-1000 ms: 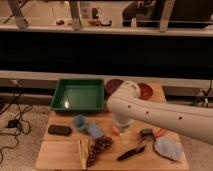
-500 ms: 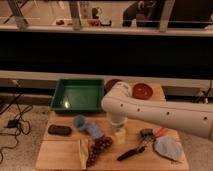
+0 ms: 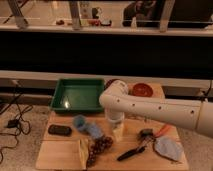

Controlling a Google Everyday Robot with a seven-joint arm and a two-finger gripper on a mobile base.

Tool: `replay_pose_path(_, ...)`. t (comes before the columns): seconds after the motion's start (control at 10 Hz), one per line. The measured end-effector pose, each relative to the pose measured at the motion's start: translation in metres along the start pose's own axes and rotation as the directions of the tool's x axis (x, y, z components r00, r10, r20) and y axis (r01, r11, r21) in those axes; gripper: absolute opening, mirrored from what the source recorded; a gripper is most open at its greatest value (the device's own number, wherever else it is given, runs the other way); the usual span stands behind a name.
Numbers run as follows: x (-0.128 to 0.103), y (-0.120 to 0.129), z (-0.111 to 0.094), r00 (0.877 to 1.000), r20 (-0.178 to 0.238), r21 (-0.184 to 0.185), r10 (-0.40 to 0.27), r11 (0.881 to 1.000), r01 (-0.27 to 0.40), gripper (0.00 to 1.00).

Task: Place apple in table surface

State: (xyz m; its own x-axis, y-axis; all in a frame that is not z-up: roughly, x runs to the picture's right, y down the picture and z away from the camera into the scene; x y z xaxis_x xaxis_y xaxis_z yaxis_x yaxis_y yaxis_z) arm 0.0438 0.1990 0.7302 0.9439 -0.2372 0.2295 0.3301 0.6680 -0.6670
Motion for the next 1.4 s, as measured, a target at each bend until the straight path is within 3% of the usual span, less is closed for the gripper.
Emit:
replay_pose_path(0.3, 0.007, -0.012, 0.003, 0.994, 0.105, -0.039, 0.022, 0.999, -0.018, 0.80)
replay_pose_path(0.5, 0.013, -0.017, 0.008, 0.990, 0.135, -0.060, 0.041, 0.998, -0.033, 0.80)
replay_pose_path(0.8, 0.026, -0.025, 0.018, 0.983, 0.165, -0.093, 0.076, 0.994, -0.061, 0.80)
replay_pose_path(1.4, 0.050, -0.028, 0.025, 0.975, 0.188, -0.110, 0.116, 0.989, -0.096, 0.80)
